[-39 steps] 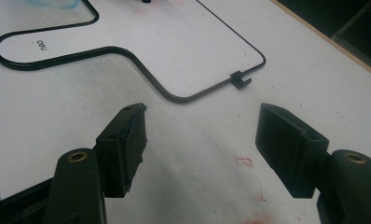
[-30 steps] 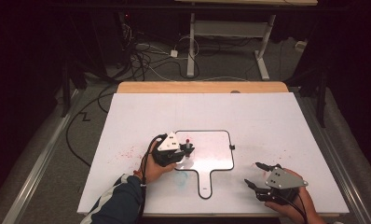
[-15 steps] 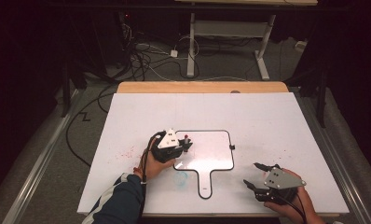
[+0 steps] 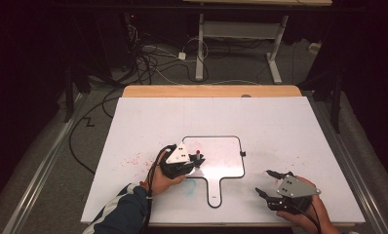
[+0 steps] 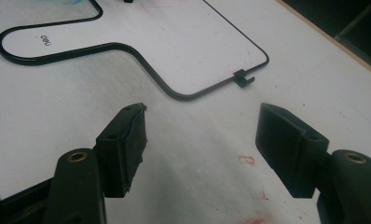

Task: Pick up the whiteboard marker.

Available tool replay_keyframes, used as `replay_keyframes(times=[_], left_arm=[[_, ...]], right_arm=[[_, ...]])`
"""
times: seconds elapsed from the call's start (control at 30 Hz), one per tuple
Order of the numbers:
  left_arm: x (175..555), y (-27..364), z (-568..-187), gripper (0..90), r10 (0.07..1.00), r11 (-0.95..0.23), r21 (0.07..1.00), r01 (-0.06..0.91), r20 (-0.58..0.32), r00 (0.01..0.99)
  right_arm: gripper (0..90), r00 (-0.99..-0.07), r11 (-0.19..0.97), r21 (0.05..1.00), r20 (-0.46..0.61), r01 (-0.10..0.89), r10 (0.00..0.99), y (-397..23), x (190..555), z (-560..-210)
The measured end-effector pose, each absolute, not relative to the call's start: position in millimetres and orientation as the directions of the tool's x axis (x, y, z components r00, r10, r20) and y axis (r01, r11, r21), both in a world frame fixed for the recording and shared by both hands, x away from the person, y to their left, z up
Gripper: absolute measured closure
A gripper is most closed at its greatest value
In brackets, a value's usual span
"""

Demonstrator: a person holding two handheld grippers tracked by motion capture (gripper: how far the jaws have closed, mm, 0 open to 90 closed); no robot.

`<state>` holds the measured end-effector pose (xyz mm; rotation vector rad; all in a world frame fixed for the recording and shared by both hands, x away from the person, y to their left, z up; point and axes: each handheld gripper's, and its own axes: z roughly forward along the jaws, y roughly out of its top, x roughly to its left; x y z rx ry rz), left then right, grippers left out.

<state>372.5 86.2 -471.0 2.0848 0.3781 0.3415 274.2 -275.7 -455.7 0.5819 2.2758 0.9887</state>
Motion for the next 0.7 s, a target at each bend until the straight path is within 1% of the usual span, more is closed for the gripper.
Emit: replay_keyframes(times=[0.07,0.1,0.13,0.27,0.4,0.47,0.53,0.7], left_arm=[[378,89,-471,78.7,0.424,-0.502,0.855,0.131,0.111,0.899],[386,94,-471,78.7,0.456,-0.502,0.853,0.144,0.12,0.882],[386,94,-471,78.7,0.456,-0.502,0.853,0.144,0.12,0.882],[404,103,-472,78.7,0.517,-0.482,0.858,0.178,0.115,0.848],[417,110,-474,78.7,0.564,-0.441,0.87,0.22,0.078,0.822],[416,110,-474,78.7,0.565,-0.441,0.869,0.225,0.074,0.822],[412,110,-473,78.7,0.549,-0.434,0.87,0.233,0.05,0.835],[388,106,-473,78.7,0.49,-0.464,0.863,0.198,0.063,0.87]], right_arm=[[34.4,-0.736,0.632,0.76,-0.34,0.151,0.586,-274,274,-455],[34.4,-0.736,0.632,0.76,-0.34,0.151,0.585,-274,274,-455],[34.4,-0.736,0.632,0.76,-0.34,0.152,0.586,-274,274,-456],[34.4,-0.738,0.634,0.757,-0.337,0.157,0.585,-274,276,-457],[34.5,-0.739,0.637,0.754,-0.338,0.158,0.583,-274,276,-457],[34.4,-0.737,0.637,0.755,-0.34,0.157,0.584,-275,275,-457],[34.5,-0.734,0.634,0.757,-0.339,0.158,0.588,-276,275,-456],[34.4,-0.734,0.633,0.758,-0.34,0.155,0.588,-276,273,-456]])
